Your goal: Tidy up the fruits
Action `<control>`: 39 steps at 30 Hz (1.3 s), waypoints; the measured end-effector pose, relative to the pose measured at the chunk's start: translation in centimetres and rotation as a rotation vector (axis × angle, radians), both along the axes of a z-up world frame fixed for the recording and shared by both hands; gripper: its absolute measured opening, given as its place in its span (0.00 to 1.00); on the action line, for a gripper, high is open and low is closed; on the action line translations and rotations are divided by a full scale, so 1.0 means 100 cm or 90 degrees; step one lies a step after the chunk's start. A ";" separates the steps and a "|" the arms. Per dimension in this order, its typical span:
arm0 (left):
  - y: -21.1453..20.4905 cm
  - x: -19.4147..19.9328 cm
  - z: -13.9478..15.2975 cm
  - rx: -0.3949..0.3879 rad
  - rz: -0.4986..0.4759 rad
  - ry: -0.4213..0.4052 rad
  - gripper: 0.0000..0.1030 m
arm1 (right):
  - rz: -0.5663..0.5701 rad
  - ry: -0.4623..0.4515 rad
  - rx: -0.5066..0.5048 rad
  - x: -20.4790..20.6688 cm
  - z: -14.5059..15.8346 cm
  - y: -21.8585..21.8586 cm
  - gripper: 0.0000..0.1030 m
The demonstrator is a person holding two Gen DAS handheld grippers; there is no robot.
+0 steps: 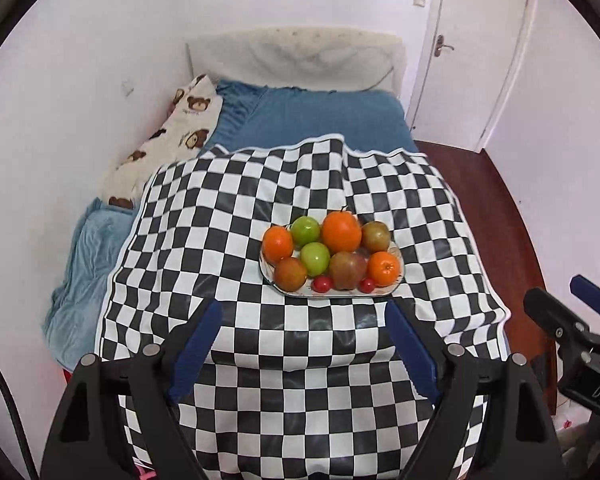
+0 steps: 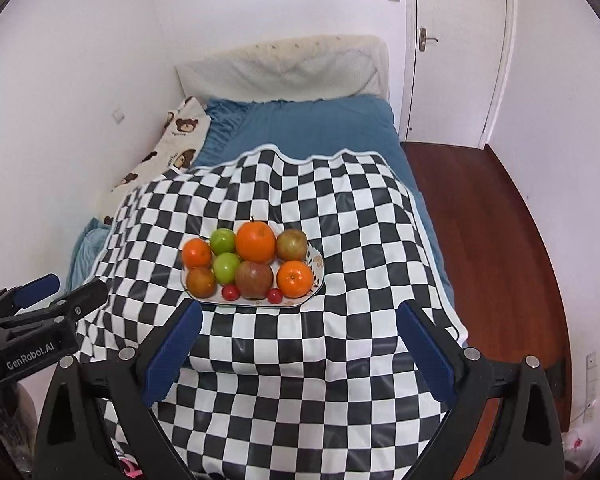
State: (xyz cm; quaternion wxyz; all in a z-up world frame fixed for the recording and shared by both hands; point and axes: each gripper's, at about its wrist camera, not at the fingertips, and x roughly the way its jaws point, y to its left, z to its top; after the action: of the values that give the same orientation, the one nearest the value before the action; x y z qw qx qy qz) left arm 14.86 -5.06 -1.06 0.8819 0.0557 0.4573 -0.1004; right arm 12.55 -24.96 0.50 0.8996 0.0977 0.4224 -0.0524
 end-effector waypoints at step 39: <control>0.006 0.011 0.006 0.002 0.036 -0.007 0.81 | -0.003 -0.003 -0.024 0.012 0.012 0.004 0.97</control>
State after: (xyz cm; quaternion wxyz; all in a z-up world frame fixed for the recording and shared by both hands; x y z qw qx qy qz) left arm 15.99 -4.48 -0.50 0.8868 0.0448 0.4539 -0.0746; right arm 13.77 -24.57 1.67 0.9020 0.0819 0.4193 -0.0621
